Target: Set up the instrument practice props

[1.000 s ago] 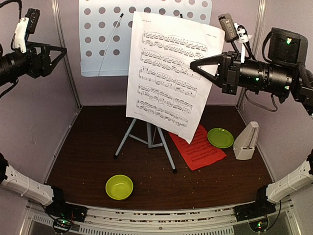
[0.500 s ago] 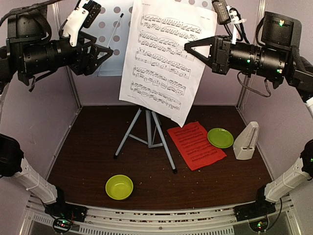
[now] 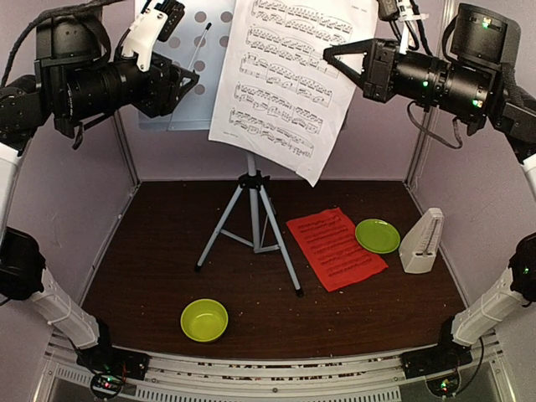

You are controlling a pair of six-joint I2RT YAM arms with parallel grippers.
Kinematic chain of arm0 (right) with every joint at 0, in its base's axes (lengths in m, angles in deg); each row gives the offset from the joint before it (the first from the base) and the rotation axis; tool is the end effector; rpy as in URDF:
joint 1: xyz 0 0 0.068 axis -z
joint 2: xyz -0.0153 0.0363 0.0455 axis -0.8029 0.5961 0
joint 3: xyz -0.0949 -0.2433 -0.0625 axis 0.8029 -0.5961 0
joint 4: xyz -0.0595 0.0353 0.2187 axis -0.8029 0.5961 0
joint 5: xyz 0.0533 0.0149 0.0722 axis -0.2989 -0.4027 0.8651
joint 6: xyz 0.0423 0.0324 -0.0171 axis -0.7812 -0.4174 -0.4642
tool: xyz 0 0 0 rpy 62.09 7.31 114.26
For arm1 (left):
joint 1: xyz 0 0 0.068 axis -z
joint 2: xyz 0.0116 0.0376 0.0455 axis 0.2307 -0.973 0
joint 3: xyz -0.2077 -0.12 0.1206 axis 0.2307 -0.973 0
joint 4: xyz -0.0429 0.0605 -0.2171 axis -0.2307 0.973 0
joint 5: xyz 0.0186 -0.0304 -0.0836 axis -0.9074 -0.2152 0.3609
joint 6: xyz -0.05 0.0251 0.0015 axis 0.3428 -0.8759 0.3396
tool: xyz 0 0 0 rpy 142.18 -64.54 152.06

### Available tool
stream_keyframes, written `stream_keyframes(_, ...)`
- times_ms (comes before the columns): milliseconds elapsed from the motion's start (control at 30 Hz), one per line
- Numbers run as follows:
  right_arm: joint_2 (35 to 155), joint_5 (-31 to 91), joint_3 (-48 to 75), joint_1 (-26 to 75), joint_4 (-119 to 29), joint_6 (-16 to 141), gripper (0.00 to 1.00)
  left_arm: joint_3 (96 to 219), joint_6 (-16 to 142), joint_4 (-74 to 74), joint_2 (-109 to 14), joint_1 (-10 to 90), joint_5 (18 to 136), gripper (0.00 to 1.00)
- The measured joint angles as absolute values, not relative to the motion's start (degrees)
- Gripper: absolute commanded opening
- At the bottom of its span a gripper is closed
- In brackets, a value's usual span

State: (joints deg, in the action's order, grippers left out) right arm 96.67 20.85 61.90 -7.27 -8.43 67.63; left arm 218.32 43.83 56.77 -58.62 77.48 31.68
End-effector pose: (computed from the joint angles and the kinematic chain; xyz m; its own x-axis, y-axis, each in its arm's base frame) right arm 0.1079 0.1900 0.5621 0.0060 0.0727 -0.9973 -0.8604 0.5086 0.0318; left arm 0.1117 -0.1774 0.5514 -0.0033 0.2405 -0.9706 0.4636 0.8604 0.2116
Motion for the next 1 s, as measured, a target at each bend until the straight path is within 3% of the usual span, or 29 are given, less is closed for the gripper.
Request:
stream_keyframes(267, 97.67, 19.38, 63.19, -7.19, -10.00, 71.50, 0.00, 218.82, 44.22, 54.81, -61.79, 77.39, 30.65, 0.45)
stream_keyframes(633, 99.70, 16.32, 67.13, -7.19, -12.71, 77.14, 0.00, 218.95, 45.25, 52.69, -61.85, 74.27, 28.79, 0.38)
stream_keyframes(1000, 100.49, 12.22, 67.91, -7.19, -17.33, 80.35, 0.00, 218.93, 45.97, 52.58, -61.94, 73.70, 29.27, 0.19)
